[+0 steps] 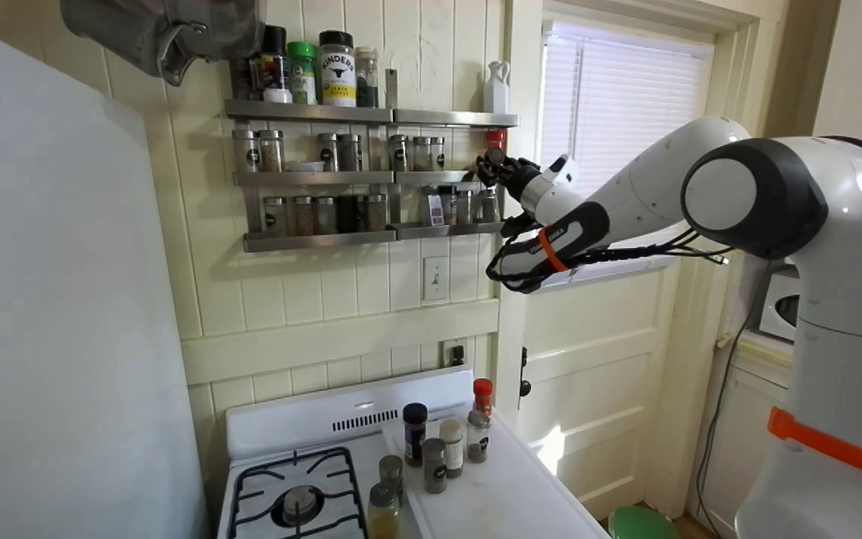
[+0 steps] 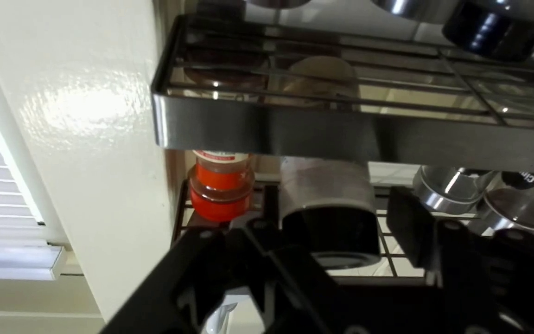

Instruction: Put the jar on the shelf

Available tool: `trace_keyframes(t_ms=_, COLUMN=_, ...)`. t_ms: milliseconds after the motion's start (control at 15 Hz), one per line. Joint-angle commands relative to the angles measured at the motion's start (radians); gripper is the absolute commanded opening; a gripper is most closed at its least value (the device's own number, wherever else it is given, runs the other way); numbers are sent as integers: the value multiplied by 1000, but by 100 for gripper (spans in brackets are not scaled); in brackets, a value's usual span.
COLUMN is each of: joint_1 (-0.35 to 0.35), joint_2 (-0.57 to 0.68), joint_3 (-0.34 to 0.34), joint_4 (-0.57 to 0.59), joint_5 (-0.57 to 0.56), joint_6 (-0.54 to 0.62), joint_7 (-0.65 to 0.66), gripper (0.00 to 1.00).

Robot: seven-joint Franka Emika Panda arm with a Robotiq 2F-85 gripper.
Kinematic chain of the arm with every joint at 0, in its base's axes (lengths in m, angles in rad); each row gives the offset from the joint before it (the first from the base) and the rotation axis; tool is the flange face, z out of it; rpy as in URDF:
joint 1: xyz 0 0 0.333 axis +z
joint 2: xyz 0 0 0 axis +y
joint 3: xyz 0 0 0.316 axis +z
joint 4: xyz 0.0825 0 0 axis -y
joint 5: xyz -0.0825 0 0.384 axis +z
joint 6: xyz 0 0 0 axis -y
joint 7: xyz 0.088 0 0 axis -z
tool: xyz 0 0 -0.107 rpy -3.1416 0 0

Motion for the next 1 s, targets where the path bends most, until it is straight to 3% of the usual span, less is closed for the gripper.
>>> trace_keyframes(t_ms=0, joint_1=35, joint_2=16, joint_3=-27, joint_4=24, joint_5=14, joint_6=25, joint_7=-5, gripper=51)
trace_keyframes(t_ms=67, joint_1=39, joint_2=12, joint_3=-29, joint_4=34, joint_5=18, joint_6=13, joint_7=-5, gripper=29)
trace_keyframes(t_ms=133, joint_1=42, joint_2=6, joint_3=-30, joint_4=43, joint_5=21, joint_6=-1, joint_7=-6, gripper=27)
trace_keyframes(t_ms=533, joint_1=47, joint_2=-47, joint_3=-39, joint_4=110, joint_5=10, joint_6=-173, joint_7=10, gripper=25)
trace_keyframes(t_ms=933, joint_1=63, joint_2=-99, joint_3=-36, joint_4=77, joint_5=9, joint_6=-325, joint_7=25, gripper=25)
